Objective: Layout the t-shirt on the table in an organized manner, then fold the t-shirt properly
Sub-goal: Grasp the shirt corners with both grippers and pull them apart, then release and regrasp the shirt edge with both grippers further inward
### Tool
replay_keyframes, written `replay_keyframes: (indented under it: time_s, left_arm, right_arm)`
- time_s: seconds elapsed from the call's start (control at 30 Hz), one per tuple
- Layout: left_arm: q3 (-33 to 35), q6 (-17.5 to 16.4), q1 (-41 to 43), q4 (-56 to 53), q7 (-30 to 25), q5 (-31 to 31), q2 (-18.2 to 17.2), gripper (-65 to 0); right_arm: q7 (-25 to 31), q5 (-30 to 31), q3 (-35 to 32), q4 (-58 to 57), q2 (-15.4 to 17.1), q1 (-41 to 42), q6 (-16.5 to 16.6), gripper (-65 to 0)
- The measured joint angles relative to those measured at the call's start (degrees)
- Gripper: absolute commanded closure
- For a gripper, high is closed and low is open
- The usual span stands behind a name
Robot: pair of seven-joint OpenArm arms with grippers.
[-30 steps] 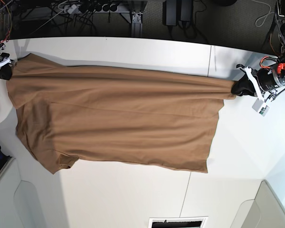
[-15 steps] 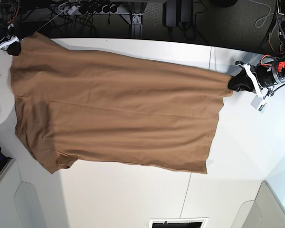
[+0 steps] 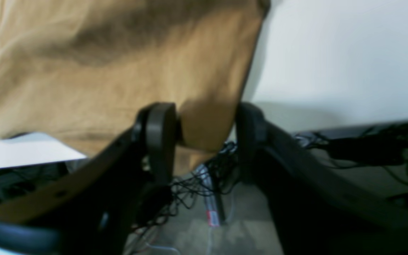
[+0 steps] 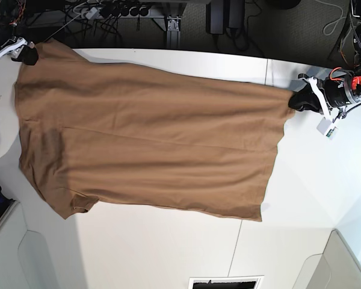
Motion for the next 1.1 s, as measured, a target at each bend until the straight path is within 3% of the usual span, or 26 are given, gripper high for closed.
replay_keyframes:
  time_s: [0.27,0.33,0.43,0.73,1.1]
  left_arm:
    - [0.0,0.0,0.0,0.0,0.0,0.0,0.0,0.0]
    - [0.0,0.0,0.0,0.0,0.0,0.0,0.0,0.0]
    - [0.0,0.0,0.0,0.0,0.0,0.0,0.0,0.0]
    - [0.0,0.0,0.0,2.3,-0.9,-1.0,0.0,0.0]
    - [0.0,0.0,-6.1,2.3,-6.8,5.3,0.5,0.0]
  right_arm:
    - [0.6,3.0,0.1,0.2,-4.3,-0.8,1.6,-27.7]
    - [0.7,3.0,0.1,0.3,-4.7,-0.8,1.6,-21.3]
    - [1.2,2.7,0.1,0.2,-5.0,-0.9,1.6,0.0]
    - [1.5,1.9,0.1,0.2,-5.0,3.2,1.9,0.0]
    - [2.8,-1.1,0.1,0.2,-5.3,12.5,2.1,0.0]
